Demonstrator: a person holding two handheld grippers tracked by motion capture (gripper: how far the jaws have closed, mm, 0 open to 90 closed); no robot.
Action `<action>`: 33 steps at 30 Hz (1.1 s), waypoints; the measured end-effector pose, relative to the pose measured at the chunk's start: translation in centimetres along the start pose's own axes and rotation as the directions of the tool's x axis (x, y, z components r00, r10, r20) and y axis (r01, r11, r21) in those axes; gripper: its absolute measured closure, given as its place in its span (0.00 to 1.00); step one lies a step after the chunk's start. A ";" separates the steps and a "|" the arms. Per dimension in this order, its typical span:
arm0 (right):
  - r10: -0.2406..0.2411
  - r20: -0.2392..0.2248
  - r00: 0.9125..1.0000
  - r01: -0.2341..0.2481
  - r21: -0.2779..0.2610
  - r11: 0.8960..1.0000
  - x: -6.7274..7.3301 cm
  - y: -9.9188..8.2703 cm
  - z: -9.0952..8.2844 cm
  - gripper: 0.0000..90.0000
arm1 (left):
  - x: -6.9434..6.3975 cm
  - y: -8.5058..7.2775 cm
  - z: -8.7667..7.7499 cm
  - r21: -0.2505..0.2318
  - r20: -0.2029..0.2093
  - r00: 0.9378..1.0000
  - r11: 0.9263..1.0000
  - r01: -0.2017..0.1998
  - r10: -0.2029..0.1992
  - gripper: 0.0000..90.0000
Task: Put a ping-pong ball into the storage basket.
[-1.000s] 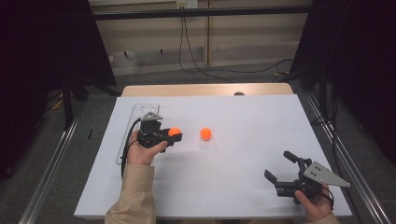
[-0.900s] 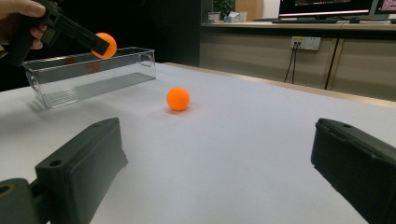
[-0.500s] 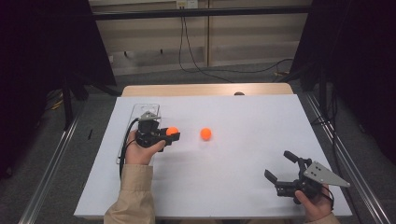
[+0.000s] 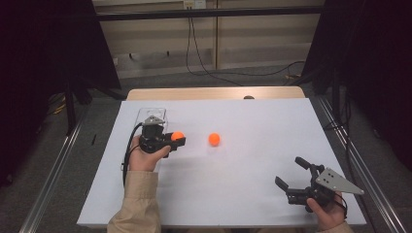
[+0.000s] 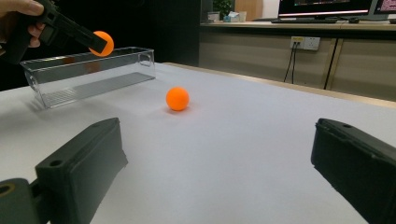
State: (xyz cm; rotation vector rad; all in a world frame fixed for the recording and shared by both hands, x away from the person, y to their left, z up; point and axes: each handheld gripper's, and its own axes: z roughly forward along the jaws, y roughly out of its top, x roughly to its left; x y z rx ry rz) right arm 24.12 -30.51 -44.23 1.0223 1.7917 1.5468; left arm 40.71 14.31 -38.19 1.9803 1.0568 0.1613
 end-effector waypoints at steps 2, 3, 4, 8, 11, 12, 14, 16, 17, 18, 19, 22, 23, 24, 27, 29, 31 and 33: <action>-0.001 0.000 1.000 0.001 0.000 1.000 0.0 0.0 0.0 0.02 | 0.1 0.0 0.0 -0.003 -0.004 1.000 1.000 0.005 -0.005 0.57; -0.001 0.000 1.000 0.001 -0.001 1.000 0.0 0.0 0.0 0.02 | 0.1 0.0 -0.1 -0.003 -0.005 1.000 1.000 0.005 -0.005 0.57; -0.001 0.000 1.000 0.001 -0.001 1.000 0.0 0.0 0.0 0.02 | 0.1 0.0 -0.1 -0.004 -0.003 1.000 1.000 0.006 -0.006 0.57; -0.001 0.000 1.000 0.001 0.000 1.000 0.0 0.0 0.0 0.02 | 0.2 0.0 -0.2 -0.010 -0.008 1.000 1.000 0.010 -0.010 0.57; -0.001 0.000 1.000 0.001 -0.001 1.000 0.0 0.0 0.0 0.02 | 0.3 -0.1 -0.3 -0.006 -0.011 1.000 1.000 0.006 -0.006 0.57; -0.001 0.000 1.000 0.001 0.000 1.000 0.0 0.0 0.0 0.02 | 0.3 -0.1 -0.3 -0.005 -0.012 1.000 1.000 0.005 -0.005 0.57; -0.001 0.000 1.000 0.001 0.000 1.000 0.0 0.0 0.0 0.02 | 0.4 -0.1 -0.3 -0.005 -0.017 1.000 1.000 0.004 -0.005 0.57; -0.002 -0.001 1.000 0.002 0.000 1.000 0.0 0.0 0.0 0.02 | 0.4 -0.1 -0.3 -0.006 -0.021 1.000 1.000 0.008 -0.008 0.57; -0.002 -0.001 1.000 0.002 0.000 1.000 0.0 0.0 0.0 0.02 | 0.5 -0.1 -0.3 -0.005 -0.022 1.000 1.000 0.009 -0.009 0.57; -0.001 -0.001 1.000 0.001 0.000 1.000 0.0 0.0 0.0 0.02 | 0.5 -0.1 -0.4 -0.008 -0.027 1.000 1.000 0.012 -0.012 0.57; -0.001 -0.001 1.000 0.001 0.000 1.000 0.0 0.0 0.0 0.02 | 0.5 -0.1 -0.4 -0.010 -0.028 1.000 1.000 0.014 -0.014 0.57; -0.001 -0.001 1.000 0.001 0.000 1.000 0.0 0.0 0.0 0.02 | 0.6 -0.1 -0.5 -0.011 -0.030 0.999 1.000 0.013 -0.013 0.57; -0.001 -0.001 1.000 0.001 0.000 1.000 0.0 0.0 0.0 0.02 | 0.6 -0.1 -0.6 -0.017 -0.030 0.999 1.000 0.019 -0.020 0.57; -0.001 -0.001 1.000 0.001 0.000 1.000 0.0 0.0 0.0 0.02 | 0.7 -0.1 -0.6 -0.018 -0.032 0.999 1.000 0.017 -0.018 0.57; -0.001 -0.001 1.000 0.001 0.000 1.000 0.0 0.0 0.0 0.02 | 0.9 -0.2 -0.7 -0.016 -0.042 0.999 1.000 0.014 -0.014 0.57; -0.002 -0.002 1.000 0.002 0.000 1.000 0.0 0.0 0.0 0.02 | 1.0 -0.2 -0.8 -0.014 -0.045 0.999 1.000 0.016 -0.017 0.57; -0.002 -0.002 1.000 0.002 0.000 1.000 0.0 0.0 0.0 0.02 | 1.0 -0.2 -0.9 -0.020 -0.046 0.999 1.000 0.021 -0.022 0.57; -0.001 -0.002 1.000 0.001 0.000 1.000 0.0 0.0 0.0 0.02 | 1.1 -0.2 -0.9 -0.022 -0.050 0.998 1.000 0.023 -0.024 0.57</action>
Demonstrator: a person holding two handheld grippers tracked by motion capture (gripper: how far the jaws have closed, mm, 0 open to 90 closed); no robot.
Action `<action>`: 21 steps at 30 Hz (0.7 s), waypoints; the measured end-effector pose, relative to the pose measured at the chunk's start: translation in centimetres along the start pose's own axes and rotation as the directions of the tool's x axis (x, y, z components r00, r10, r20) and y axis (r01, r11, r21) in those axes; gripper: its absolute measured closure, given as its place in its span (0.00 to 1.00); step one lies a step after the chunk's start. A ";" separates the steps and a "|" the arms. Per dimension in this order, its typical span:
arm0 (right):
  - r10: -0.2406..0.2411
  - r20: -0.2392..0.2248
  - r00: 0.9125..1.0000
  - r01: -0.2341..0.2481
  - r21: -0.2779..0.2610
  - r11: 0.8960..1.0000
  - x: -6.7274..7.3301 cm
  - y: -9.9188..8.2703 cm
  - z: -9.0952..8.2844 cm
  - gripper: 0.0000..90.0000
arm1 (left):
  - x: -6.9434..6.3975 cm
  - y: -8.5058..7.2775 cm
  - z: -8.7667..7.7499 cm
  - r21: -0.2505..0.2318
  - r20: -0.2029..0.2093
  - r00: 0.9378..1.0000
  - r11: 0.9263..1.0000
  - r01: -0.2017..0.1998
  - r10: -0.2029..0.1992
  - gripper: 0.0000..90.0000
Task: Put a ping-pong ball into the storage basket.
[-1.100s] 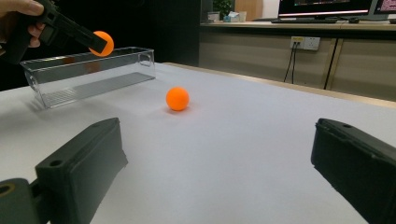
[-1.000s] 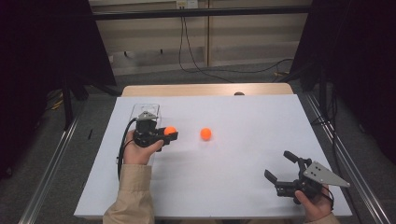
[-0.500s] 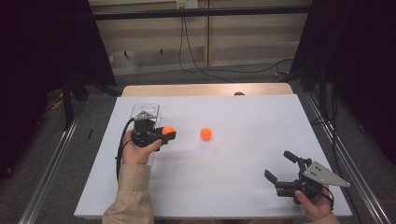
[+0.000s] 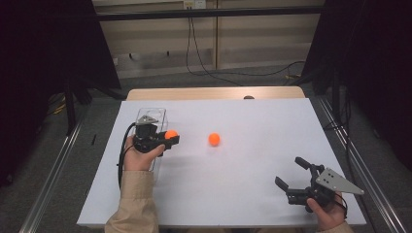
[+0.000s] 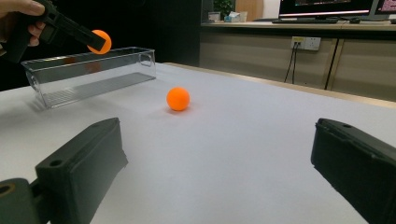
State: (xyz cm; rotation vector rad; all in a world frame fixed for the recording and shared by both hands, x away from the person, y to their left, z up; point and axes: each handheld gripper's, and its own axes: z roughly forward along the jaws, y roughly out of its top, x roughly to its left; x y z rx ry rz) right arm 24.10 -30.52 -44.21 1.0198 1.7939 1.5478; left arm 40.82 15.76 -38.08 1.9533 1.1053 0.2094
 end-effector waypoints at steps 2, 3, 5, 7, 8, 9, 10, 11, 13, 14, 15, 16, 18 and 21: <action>0.000 0.000 1.000 0.000 0.000 1.000 0.0 0.0 0.0 0.02 | 0.1 0.0 0.0 0.000 -0.002 1.000 1.000 0.001 -0.001 0.57; 0.000 0.000 1.000 0.000 0.000 1.000 0.0 0.0 0.0 0.02 | 0.1 0.0 -0.1 0.003 -0.002 1.000 1.000 -0.003 0.003 0.57; 0.000 0.000 1.000 0.000 0.000 1.000 0.0 0.0 0.0 0.02 | 0.2 0.0 -0.1 0.001 -0.005 1.000 1.000 -0.001 0.001 0.57; 0.000 0.000 1.000 0.000 0.000 1.000 0.0 0.0 0.0 0.02 | 0.2 0.0 -0.2 -0.003 -0.007 1.000 1.000 0.004 -0.004 0.57; -0.001 0.001 1.000 0.001 0.000 1.000 0.0 0.0 0.0 0.02 | 0.3 0.0 -0.2 -0.001 -0.009 1.000 1.000 -0.001 0.001 0.57; 0.000 0.000 1.000 0.000 0.000 1.000 0.0 0.0 0.0 0.02 | 0.3 0.0 -0.2 0.000 -0.010 1.000 1.000 -0.002 0.002 0.57; 0.000 -0.001 1.000 0.000 0.000 1.000 0.0 0.0 0.0 0.02 | 0.4 -0.1 -0.3 -0.002 -0.011 1.000 1.000 0.000 0.000 0.57; 0.000 -0.001 1.000 0.000 0.000 1.000 0.0 0.0 0.0 0.02 | 0.4 -0.1 -0.3 -0.002 -0.011 1.000 1.000 0.001 -0.001 0.57; -0.001 -0.001 1.000 0.001 0.000 1.000 0.0 0.0 0.0 0.02 | 0.4 -0.1 -0.4 -0.003 -0.014 1.000 1.000 0.001 -0.001 0.57; 0.001 0.000 1.000 -0.001 -0.001 1.000 0.0 0.0 0.0 0.02 | 0.5 -0.1 -0.4 -0.003 -0.016 1.000 1.000 0.001 -0.001 0.57; 0.002 0.000 1.000 -0.002 -0.001 1.000 0.0 0.0 0.0 0.02 | 0.5 -0.1 -0.4 -0.004 -0.017 1.000 1.000 0.002 -0.002 0.57; 0.002 0.000 1.000 -0.002 -0.001 1.000 0.0 0.0 0.0 0.02 | 0.5 -0.1 -0.4 -0.004 -0.017 1.000 1.000 0.002 -0.002 0.57; 0.001 0.000 1.000 -0.001 -0.002 1.000 0.0 0.0 0.0 0.02 | 0.6 -0.1 -0.5 -0.005 -0.020 1.000 1.000 -0.001 0.001 0.57; 0.001 -0.001 1.000 -0.001 -0.001 1.000 0.0 0.0 0.0 0.02 | 0.8 -0.1 -0.6 -0.006 -0.025 1.000 1.000 0.002 -0.002 0.57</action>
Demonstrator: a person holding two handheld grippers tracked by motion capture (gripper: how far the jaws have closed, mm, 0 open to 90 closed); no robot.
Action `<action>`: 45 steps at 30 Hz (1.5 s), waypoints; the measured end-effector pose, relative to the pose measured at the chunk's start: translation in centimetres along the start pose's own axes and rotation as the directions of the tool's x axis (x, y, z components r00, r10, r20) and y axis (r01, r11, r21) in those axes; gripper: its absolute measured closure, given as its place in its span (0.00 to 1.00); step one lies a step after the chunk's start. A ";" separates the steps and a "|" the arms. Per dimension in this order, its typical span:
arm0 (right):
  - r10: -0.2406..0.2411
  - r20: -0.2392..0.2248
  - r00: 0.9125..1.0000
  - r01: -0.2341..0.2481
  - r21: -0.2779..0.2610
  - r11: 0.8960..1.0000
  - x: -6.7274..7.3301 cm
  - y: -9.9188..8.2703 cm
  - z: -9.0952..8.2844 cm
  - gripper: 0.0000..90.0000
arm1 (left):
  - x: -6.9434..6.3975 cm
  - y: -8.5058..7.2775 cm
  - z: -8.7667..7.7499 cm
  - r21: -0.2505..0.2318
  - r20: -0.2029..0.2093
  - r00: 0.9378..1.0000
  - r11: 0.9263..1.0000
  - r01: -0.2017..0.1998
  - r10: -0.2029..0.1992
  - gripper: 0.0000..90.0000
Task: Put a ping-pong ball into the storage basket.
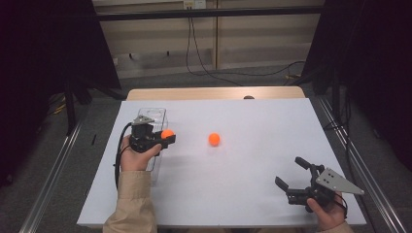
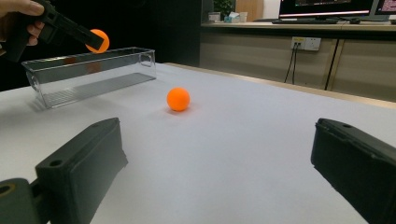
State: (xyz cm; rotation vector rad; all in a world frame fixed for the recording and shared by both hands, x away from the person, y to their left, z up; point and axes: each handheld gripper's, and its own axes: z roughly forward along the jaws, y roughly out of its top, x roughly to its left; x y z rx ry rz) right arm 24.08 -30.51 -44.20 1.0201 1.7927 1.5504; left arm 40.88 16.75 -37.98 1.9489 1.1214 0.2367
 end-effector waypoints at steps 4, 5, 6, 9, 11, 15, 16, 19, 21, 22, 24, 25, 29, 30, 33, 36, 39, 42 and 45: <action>0.000 0.000 1.000 0.000 0.000 1.000 0.0 0.0 0.0 0.02 | 0.1 0.0 -0.1 -0.002 -0.004 1.000 1.000 0.001 -0.001 0.57; 0.000 0.000 1.000 0.000 0.000 1.000 0.0 0.0 0.0 0.02 | 0.1 0.0 -0.1 -0.003 -0.004 1.000 1.000 0.003 -0.003 0.57; 0.000 0.000 1.000 0.000 -0.001 1.000 0.0 0.0 0.0 0.02 | 0.1 0.0 -0.1 -0.004 -0.006 1.000 1.000 0.005 -0.005 0.57; -0.001 -0.001 1.000 0.001 -0.001 1.000 0.0 0.0 0.0 0.02 | 0.3 0.0 -0.2 -0.003 -0.012 1.000 1.000 0.005 -0.005 0.57; 0.001 -0.001 1.000 -0.001 -0.002 1.000 0.0 0.0 0.0 0.02 | 0.4 -0.1 -0.3 -0.005 -0.016 1.000 1.000 0.004 -0.004 0.57; 0.001 -0.001 1.000 -0.001 -0.002 1.000 0.0 0.0 0.0 0.02 | 0.5 -0.1 -0.5 -0.010 -0.025 1.000 1.000 0.012 -0.012 0.57; 0.001 -0.001 1.000 -0.001 -0.002 1.000 0.0 0.0 0.0 0.02 | 0.6 -0.1 -0.5 -0.011 -0.026 1.000 1.000 0.011 -0.011 0.57; 0.001 -0.002 1.000 -0.001 -0.002 1.000 0.0 0.0 0.0 0.02 | 0.8 -0.2 -0.7 -0.015 -0.032 0.999 1.000 0.013 -0.013 0.57; 0.000 -0.002 1.000 0.000 -0.001 1.000 0.0 0.0 0.0 0.02 | 0.9 -0.2 -0.7 -0.014 -0.037 0.999 1.000 0.009 -0.010 0.57; -0.001 -0.002 1.000 0.001 -0.001 1.000 0.0 0.0 0.0 0.02 | 1.0 -0.2 -0.7 -0.020 -0.040 0.999 1.000 0.014 -0.015 0.57; -0.001 -0.002 1.000 0.001 -0.001 1.000 0.0 0.0 0.0 0.02 | 1.2 -0.3 -0.8 -0.017 -0.047 0.999 1.000 0.014 -0.015 0.57; 0.001 -0.001 1.000 -0.001 -0.001 1.000 0.0 0.0 0.0 0.02 | 1.3 -0.3 -0.8 -0.017 -0.048 0.999 1.000 0.016 -0.016 0.57; -0.001 -0.001 1.000 0.001 -0.001 1.000 0.0 0.0 0.0 0.02 | 1.6 -0.4 -1.0 -0.021 -0.059 0.998 1.000 0.021 -0.022 0.57; 0.000 -0.001 1.000 0.000 0.000 1.000 0.0 0.0 0.0 0.02 | 1.6 -0.4 -1.0 -0.024 -0.061 0.998 0.999 0.024 -0.025 0.57; -0.001 -0.001 1.000 0.001 0.000 1.000 0.0 0.0 0.0 0.02 | 1.8 -0.5 -0.9 -0.018 -0.066 0.997 0.999 0.026 -0.027 0.57; -0.001 -0.002 1.000 0.001 0.000 1.000 0.0 0.0 0.0 0.02 | 1.9 -0.6 -0.9 -0.020 -0.071 0.997 0.999 0.031 -0.032 0.57; 0.001 -0.001 1.000 -0.001 -0.001 1.000 0.0 0.0 0.0 0.02 | 2.1 -0.6 -1.0 -0.022 -0.078 0.996 0.999 0.031 -0.032 0.57; 0.001 -0.001 1.000 -0.001 -0.001 1.000 0.0 0.0 0.0 0.02 | 2.3 -0.7 -1.2 -0.026 -0.086 0.996 0.999 0.036 -0.038 0.57; 0.000 -0.002 1.000 0.000 0.000 1.000 0.0 0.0 0.0 0.02 | 2.4 -0.8 -1.2 -0.025 -0.090 0.995 0.999 0.036 -0.038 0.57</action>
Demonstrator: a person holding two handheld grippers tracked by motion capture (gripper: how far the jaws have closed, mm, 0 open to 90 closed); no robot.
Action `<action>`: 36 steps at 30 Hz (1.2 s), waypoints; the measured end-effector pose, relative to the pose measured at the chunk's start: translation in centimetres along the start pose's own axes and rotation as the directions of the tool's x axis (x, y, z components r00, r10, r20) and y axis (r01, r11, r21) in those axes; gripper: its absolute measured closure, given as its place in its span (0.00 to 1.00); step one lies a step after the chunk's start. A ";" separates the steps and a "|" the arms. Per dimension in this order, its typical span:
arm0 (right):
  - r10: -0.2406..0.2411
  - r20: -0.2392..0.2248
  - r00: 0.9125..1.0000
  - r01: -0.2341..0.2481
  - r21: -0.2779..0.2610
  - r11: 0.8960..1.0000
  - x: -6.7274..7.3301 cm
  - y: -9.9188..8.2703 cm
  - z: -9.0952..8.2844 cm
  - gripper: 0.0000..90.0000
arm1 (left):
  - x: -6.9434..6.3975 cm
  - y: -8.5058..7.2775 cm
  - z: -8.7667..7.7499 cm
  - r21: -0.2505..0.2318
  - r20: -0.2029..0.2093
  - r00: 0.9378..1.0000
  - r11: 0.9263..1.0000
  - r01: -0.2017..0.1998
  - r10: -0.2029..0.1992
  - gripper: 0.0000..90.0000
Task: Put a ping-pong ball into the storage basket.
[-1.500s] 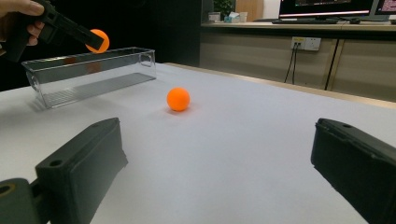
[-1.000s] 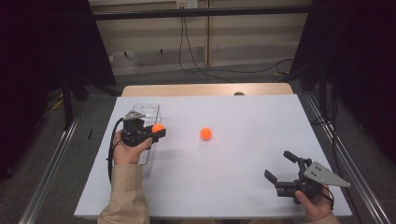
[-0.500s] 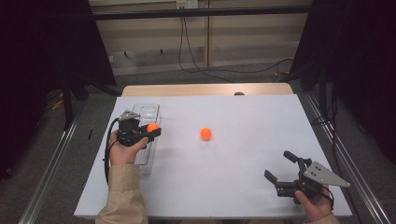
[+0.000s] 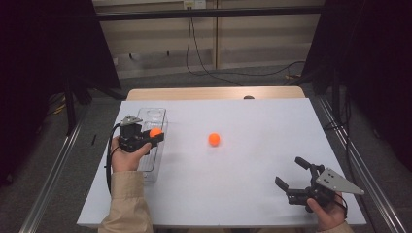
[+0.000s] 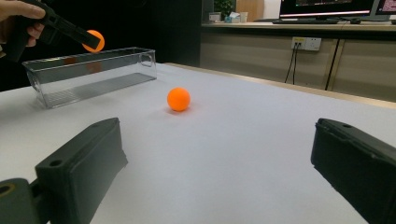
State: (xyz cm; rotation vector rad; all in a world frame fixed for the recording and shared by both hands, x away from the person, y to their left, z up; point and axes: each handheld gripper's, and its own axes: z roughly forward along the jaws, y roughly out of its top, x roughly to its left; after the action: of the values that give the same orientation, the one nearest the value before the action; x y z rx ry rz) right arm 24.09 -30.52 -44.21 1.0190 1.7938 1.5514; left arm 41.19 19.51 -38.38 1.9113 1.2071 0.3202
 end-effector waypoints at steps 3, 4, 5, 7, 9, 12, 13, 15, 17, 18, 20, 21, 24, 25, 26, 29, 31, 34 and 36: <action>0.000 0.000 1.000 0.000 0.000 1.000 0.0 0.0 0.0 0.02 | 0.1 -0.1 0.1 0.004 -0.001 1.000 1.000 -0.001 0.001 0.57; 0.000 0.000 1.000 0.000 0.000 1.000 0.0 0.0 0.0 0.02 | 0.1 -0.1 0.1 0.002 -0.002 1.000 1.000 0.000 0.000 0.57; -0.001 0.001 1.000 0.001 0.001 1.000 0.0 0.0 0.0 0.02 | 0.2 -0.1 0.1 -0.001 -0.004 1.000 1.000 0.000 0.000 0.57; -0.004 0.001 1.000 0.004 0.001 1.000 0.0 0.0 0.0 0.02 | 0.3 -0.1 0.0 -0.004 -0.009 1.000 1.000 0.003 -0.003 0.57; -0.002 0.000 1.000 0.002 0.001 1.000 0.0 0.0 0.0 0.02 | 0.4 -0.2 -0.1 -0.007 -0.013 1.000 1.000 0.007 -0.007 0.57; -0.001 0.000 1.000 0.001 0.002 1.000 0.0 0.0 0.0 0.02 | 0.5 -0.2 -0.1 -0.005 -0.018 1.000 1.000 0.008 -0.008 0.57; -0.001 -0.001 1.000 0.001 0.001 1.000 0.0 0.0 0.0 0.02 | 0.5 -0.3 -0.1 -0.005 -0.019 1.000 1.000 0.008 -0.008 0.57; 0.001 -0.001 1.000 -0.001 0.002 1.000 0.0 0.0 0.0 0.02 | 0.6 -0.3 -0.1 -0.006 -0.020 1.000 1.000 0.009 -0.009 0.57; 0.001 -0.001 1.000 -0.001 0.001 1.000 0.0 0.0 0.0 0.02 | 0.6 -0.3 -0.2 -0.005 -0.026 1.000 1.000 0.009 -0.009 0.57; 0.001 0.000 1.000 -0.001 0.001 1.000 0.0 0.0 0.0 0.02 | 0.7 -0.3 -0.2 -0.007 -0.027 1.000 1.000 0.012 -0.012 0.57; -0.001 -0.001 1.000 0.001 0.002 1.000 0.0 0.0 0.0 0.02 | 0.8 -0.4 -0.3 -0.006 -0.032 0.999 1.000 0.013 -0.013 0.57; -0.001 -0.001 1.000 0.001 0.002 1.000 0.0 0.0 0.0 0.02 | 0.9 -0.4 -0.3 -0.008 -0.034 0.999 1.000 0.014 -0.015 0.57; 0.002 -0.002 1.000 -0.002 0.001 1.000 0.0 0.0 0.0 0.02 | 1.0 -0.4 -0.3 -0.004 -0.042 0.999 1.000 0.015 -0.015 0.57; 0.001 -0.002 1.000 -0.001 0.001 1.000 0.0 0.0 0.0 0.02 | 1.1 -0.5 -0.3 -0.002 -0.043 0.999 1.000 0.014 -0.014 0.57; 0.000 -0.002 1.000 0.000 0.001 1.000 0.0 0.0 0.0 0.02 | 1.1 -0.5 -0.3 -0.003 -0.045 0.999 1.000 0.016 -0.016 0.57; -0.002 -0.001 1.000 0.002 0.001 1.000 0.0 0.0 0.0 0.02 | 1.2 -0.5 -0.4 -0.004 -0.050 0.999 1.000 0.017 -0.017 0.57; -0.001 -0.002 1.000 0.001 0.001 1.000 0.0 0.0 0.0 0.02 | 1.3 -0.5 -0.4 -0.005 -0.057 0.998 1.000 0.020 -0.020 0.57; 0.000 -0.002 1.000 0.000 0.002 1.000 0.0 0.0 0.0 0.02 | 1.4 -0.6 -0.5 -0.004 -0.070 0.997 1.000 0.019 -0.020 0.57; 0.000 -0.002 1.000 0.000 0.001 1.000 0.0 0.0 0.0 0.02 | 1.5 -0.6 -0.5 -0.003 -0.074 0.997 1.000 0.020 -0.020 0.57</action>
State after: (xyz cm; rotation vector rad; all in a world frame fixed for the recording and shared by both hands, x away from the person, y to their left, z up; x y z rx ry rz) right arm 24.07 -30.49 -44.21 1.0183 1.7957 1.5530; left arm 41.24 21.11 -38.81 1.8991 1.2730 0.3849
